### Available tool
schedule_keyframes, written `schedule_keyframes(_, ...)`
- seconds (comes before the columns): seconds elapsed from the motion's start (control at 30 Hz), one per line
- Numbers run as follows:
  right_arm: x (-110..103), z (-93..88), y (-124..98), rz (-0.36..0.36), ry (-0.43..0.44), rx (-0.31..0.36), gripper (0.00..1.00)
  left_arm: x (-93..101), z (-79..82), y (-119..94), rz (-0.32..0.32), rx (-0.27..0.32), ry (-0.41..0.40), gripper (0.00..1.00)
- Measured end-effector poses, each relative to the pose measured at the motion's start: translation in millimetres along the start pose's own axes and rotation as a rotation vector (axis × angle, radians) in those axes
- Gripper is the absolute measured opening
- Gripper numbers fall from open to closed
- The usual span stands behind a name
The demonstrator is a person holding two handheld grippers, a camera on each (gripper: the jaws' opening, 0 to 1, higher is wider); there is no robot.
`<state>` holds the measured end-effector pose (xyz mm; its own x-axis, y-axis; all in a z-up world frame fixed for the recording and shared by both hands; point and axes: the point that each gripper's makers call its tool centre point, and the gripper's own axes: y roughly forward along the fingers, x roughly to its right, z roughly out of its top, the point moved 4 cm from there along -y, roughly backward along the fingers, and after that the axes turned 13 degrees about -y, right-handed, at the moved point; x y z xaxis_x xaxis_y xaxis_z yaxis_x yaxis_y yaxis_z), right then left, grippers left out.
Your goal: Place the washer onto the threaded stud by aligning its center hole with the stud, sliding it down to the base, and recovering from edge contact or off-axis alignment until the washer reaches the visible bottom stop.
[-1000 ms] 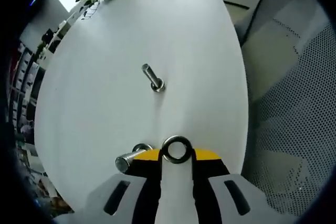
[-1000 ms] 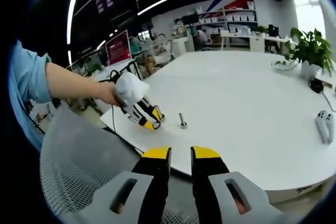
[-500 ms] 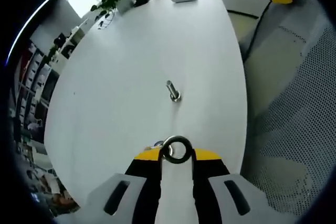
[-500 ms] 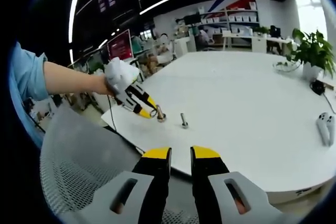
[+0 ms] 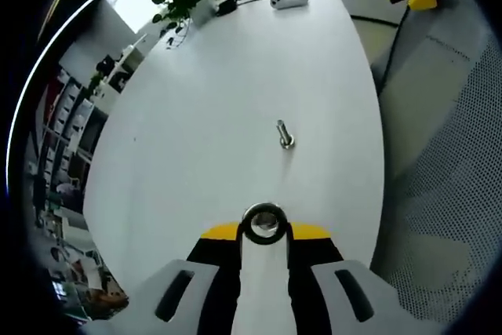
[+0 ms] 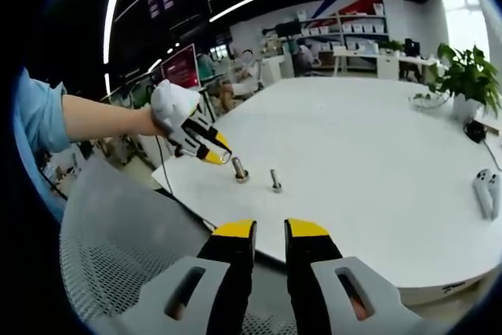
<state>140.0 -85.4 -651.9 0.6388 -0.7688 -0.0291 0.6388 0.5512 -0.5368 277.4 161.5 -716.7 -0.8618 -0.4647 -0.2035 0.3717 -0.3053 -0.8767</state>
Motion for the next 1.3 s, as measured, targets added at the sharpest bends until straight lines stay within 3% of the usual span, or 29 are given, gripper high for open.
schedule_keyframes(0.87, -1.1, 0.8, 0.1, 0.010, -0.008, 0.005, 0.17, -11.9, 7.4, 9.0, -0.014, -0.047, -0.052, 0.19)
schedule_keyframes(1.3, -0.7, 0.3, 0.0, 0.005, -0.005, 0.001, 0.17, -9.0, 5.2, 18.5, -0.057, -0.067, -0.082, 0.19)
